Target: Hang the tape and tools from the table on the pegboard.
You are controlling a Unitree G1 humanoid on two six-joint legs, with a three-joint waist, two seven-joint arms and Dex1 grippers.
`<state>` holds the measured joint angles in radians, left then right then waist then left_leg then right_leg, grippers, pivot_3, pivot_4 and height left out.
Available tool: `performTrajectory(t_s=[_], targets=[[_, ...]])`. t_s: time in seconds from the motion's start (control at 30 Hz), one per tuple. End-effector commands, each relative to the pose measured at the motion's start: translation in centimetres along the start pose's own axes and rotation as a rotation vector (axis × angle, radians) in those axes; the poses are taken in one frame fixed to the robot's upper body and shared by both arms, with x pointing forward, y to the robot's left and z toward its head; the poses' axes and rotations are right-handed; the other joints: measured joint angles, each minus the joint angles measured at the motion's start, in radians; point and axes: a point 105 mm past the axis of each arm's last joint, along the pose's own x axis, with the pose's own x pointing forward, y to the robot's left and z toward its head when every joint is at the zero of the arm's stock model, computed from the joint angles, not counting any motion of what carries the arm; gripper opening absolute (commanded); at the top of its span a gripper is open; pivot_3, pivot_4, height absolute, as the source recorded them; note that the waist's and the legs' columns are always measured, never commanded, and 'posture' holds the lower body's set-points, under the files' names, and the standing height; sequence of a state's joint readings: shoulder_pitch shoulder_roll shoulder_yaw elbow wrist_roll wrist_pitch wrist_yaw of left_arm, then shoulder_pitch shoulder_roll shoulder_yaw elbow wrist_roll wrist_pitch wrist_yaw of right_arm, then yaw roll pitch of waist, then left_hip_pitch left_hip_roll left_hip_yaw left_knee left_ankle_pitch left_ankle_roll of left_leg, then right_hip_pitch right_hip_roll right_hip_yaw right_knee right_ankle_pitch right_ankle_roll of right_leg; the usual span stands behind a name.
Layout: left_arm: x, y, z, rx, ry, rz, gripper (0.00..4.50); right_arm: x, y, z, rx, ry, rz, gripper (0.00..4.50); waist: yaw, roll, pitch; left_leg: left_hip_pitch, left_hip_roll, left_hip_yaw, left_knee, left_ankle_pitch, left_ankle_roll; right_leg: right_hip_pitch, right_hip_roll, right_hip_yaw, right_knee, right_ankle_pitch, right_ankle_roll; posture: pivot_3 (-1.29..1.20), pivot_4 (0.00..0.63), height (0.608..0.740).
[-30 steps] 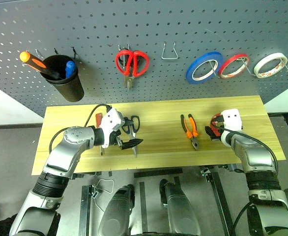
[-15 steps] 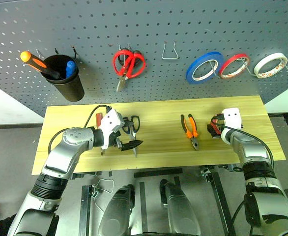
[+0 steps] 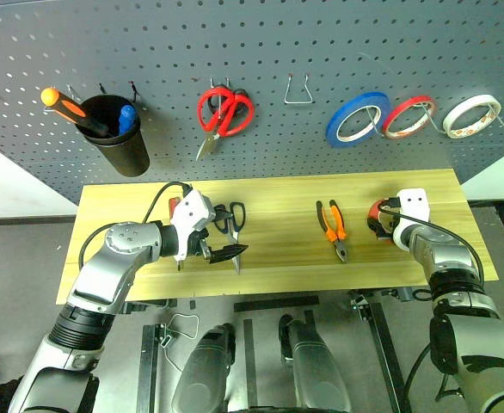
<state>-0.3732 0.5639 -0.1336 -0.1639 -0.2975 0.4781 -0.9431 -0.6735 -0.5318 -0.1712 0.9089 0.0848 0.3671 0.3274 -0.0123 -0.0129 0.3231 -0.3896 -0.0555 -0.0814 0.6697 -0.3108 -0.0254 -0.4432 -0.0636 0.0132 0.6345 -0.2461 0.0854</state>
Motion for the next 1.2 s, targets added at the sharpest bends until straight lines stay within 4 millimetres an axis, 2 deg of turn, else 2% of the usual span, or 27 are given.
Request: performTrajectory(t_s=[0.03, 0.2, 0.37, 0.73, 0.83, 0.9, 1.13, 1.2], targets=[[-0.4, -0.1, 0.8, 0.025, -0.029, 0.008, 4.46, -0.1, -0.2, -3.9, 0.047, 0.137, 0.011, 4.5, 0.0, 0.0, 0.0, 0.0, 0.0, 0.0, 0.0, 0.0, 0.0, 0.0, 0.0, 0.0, 0.0, 0.0, 0.0, 0.09, 0.336, 0.74], [-0.5, -0.2, 0.9, 0.024, -0.031, 0.016, 4.46, 0.0, 0.8, -4.8, 0.107, 0.183, 0.07, 4.5, 0.0, -0.001, -0.001, 0.0, 0.0, 0.0, 0.0, 0.0, 0.0, 0.0, 0.0, 0.0, 0.0, 0.0, 0.0, 0.1, 0.338, 0.74], [-0.5, -0.1, 0.9, 0.022, -0.031, 0.022, 4.46, 0.0, 1.4, -5.0, 0.133, 0.191, 0.091, 4.5, 0.0, -0.002, -0.001, 0.001, 0.0, 0.0, 0.0, 0.0, 0.0, 0.001, 0.0, 0.0, 0.0, 0.001, 0.0, 0.1, 0.341, 0.74], [-0.5, -0.1, 1.0, 0.024, -0.034, 0.03, 4.46, -0.1, 2.7, -5.8, 0.132, 0.218, 0.154, 4.5, 0.0, -0.009, -0.002, 0.001, 0.0, -0.001, 0.0, 0.0, 0.0, 0.001, 0.0, 0.0, 0.0, 0.001, -0.001, 0.1, 0.348, 0.74], [-0.5, 0.0, 1.1, 0.026, -0.034, 0.035, 4.5, -0.1, 2.9, -5.9, 0.132, 0.218, 0.16, 3.87, 0.0, -0.01, -0.002, 0.001, 0.0, -0.001, 0.0, 0.0, 0.0, 0.001, 0.0, 0.0, 0.0, 0.001, -0.001, 0.1, 0.349, 0.74], [-0.6, 0.1, 1.2, 0.029, -0.035, 0.038, 4.5, -0.1, 3.0, -6.0, 0.132, 0.217, 0.162, 3.27, -0.001, -0.011, -0.002, 0.001, 0.0, -0.001, 0.0, 0.0, 0.0, 0.001, 0.0, 0.0, 0.0, 0.001, -0.001, 0.1, 0.349, 0.74], [-0.6, 0.2, 1.5, 0.035, -0.038, 0.046, 4.5, 0.0, 3.2, -5.9, 0.131, 0.212, 0.167, 0.87, -0.001, -0.011, -0.002, 0.003, 0.001, -0.001, 0.0, 0.0, 0.0, 0.003, 0.0, 0.0, 0.0, 0.002, -0.001, 0.1, 0.349, 0.74], [-0.5, 0.2, 1.6, 0.036, -0.041, 0.047, 4.5, 0.0, 3.3, -5.8, 0.13, 0.209, 0.167, 0.69, -0.001, -0.011, -0.002, 0.003, 0.001, -0.001, 0.0, 0.0, 0.0, 0.003, 0.0, 0.0, 0.0, 0.002, -0.001, 0.1, 0.349, 0.74]])
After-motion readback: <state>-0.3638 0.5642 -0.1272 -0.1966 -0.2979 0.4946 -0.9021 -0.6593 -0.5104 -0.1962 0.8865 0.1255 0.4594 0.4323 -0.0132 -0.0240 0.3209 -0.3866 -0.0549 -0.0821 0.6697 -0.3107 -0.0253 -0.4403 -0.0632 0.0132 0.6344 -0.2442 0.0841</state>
